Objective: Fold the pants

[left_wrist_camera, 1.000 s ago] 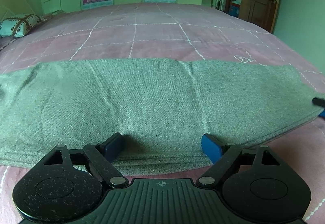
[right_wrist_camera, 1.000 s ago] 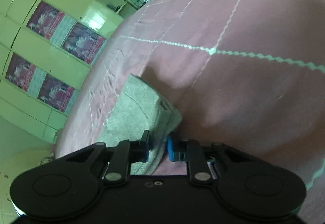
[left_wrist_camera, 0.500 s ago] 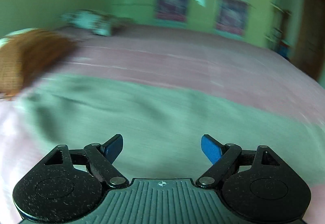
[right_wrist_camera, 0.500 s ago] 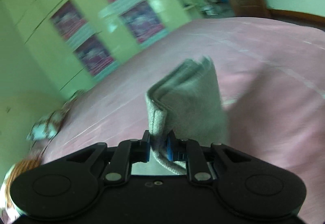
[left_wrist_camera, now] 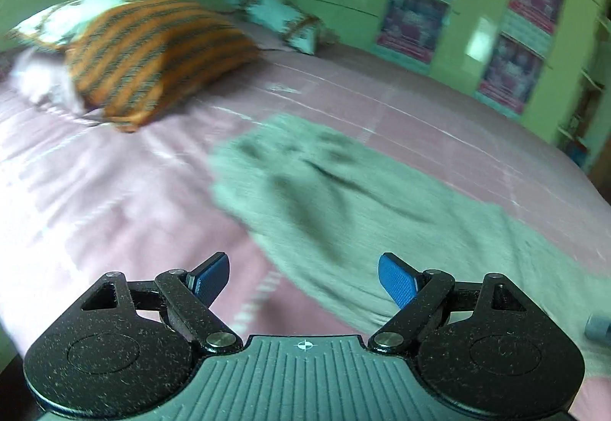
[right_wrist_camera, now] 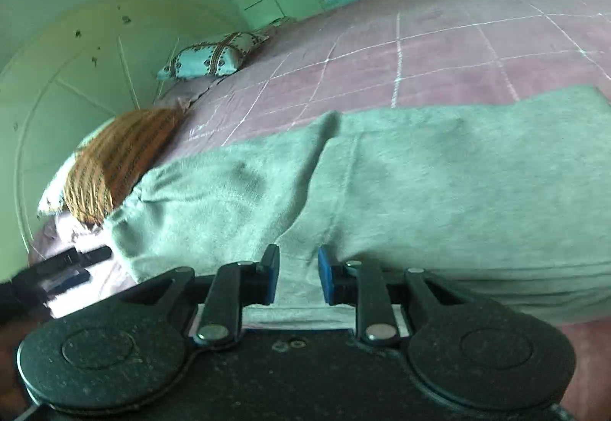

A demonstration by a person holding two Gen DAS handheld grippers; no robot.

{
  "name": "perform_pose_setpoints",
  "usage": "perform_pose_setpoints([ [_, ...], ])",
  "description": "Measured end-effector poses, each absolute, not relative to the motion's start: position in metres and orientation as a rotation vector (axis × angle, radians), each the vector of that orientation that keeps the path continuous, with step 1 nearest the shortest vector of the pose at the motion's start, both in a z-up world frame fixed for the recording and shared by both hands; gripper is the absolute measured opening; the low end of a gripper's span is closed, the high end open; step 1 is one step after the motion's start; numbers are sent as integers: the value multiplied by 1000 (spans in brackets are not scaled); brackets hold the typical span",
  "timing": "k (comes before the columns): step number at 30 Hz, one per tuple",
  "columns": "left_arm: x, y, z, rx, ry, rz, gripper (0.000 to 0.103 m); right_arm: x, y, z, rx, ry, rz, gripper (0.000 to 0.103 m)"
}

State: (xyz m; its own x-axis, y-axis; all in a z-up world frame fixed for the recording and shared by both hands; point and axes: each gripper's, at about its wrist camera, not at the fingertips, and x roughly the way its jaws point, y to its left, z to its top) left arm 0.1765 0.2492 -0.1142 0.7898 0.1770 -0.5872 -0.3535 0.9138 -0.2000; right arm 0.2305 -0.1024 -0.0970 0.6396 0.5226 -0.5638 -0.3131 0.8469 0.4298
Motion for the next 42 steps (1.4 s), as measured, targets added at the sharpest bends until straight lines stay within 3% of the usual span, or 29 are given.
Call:
perform_pose_setpoints([
  [4,191,214,-112,-291,593,230,84,224,-150,-80,310,632,340,18],
  [6,196,202,-112,-272,604,234,84,232,-167,-95,249,733,228,20],
  [7,199,200,-114,-278,624,239,84,244,-178,-108,247,852,218,16],
  [9,201,203,-116,-294,648,250,84,238,-195,-96,316,802,248,17],
  [10,198,203,-116,-301,647,251,84,229,-204,-86,315,748,239,25],
  [11,195,204,-115,-309,647,244,84,222,-212,-78,324,700,234,25],
  [14,192,193,-118,-285,668,206,84,218,-233,-84,334,672,218,25],
  [16,193,185,-122,-267,688,210,84,232,-242,-113,330,827,191,19],
  [18,189,187,-123,-295,686,211,85,222,-257,-102,422,765,189,20],
  [19,187,191,-125,-301,685,224,85,214,-265,-94,452,718,180,29],
  [28,180,276,-131,-472,621,315,84,175,-314,-103,548,669,97,32],
  [38,241,351,-171,-704,567,98,84,229,-211,-98,353,702,126,36],
  [40,247,362,-178,-772,547,135,38,239,-181,-98,323,711,153,36],
  [42,244,366,-186,-796,511,109,36,242,-149,-97,265,711,216,36],
])
